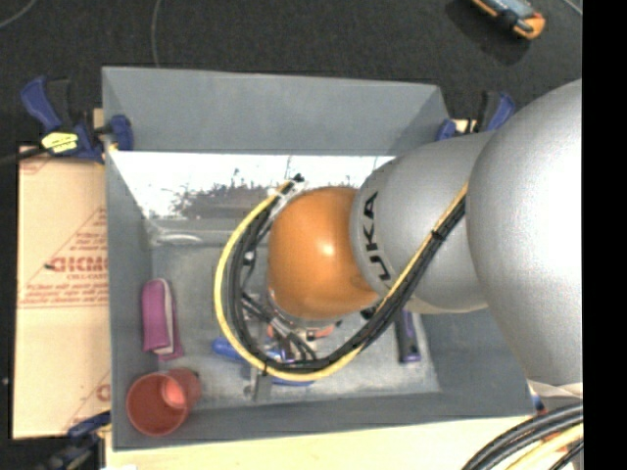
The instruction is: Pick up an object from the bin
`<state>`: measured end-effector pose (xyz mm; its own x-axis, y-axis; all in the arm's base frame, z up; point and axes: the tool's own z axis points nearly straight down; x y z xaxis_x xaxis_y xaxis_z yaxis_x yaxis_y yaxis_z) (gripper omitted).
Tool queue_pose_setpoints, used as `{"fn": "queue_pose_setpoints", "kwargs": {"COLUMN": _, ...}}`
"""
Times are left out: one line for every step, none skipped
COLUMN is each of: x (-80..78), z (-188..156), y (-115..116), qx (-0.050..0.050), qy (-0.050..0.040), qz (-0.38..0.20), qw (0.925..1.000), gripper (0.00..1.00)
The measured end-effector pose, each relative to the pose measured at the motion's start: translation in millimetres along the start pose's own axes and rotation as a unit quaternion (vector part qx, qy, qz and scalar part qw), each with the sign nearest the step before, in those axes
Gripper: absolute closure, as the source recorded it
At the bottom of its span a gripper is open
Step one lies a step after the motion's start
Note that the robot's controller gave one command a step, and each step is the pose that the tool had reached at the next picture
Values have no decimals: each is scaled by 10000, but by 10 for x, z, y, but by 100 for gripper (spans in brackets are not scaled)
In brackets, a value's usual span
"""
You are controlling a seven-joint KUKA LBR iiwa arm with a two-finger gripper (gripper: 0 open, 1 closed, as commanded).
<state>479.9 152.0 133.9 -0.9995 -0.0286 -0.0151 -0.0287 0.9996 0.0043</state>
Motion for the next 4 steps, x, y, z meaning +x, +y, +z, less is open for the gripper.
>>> {"fn": "queue_pose_setpoints", "kwargs": {"x": -95, "z": 338, "y": -568, "qx": 25, "qy": 85, "qz": 224, "qw": 9997, "gripper": 0}}
{"fn": "queue_pose_setpoints", "kwargs": {"x": -94, "z": 624, "y": -528, "qx": -14, "qy": -21, "qz": 744, "qw": 9972, "gripper": 0}}
{"fn": "queue_pose_setpoints", "kwargs": {"x": -200, "z": 595, "y": -239, "qx": -5, "qy": -24, "qz": 797, "qw": 9968, "gripper": 100}}
{"fn": "queue_pose_setpoints", "kwargs": {"x": -201, "z": 594, "y": -240, "qx": -5, "qy": -24, "qz": 801, "qw": 9968, "gripper": 100}}
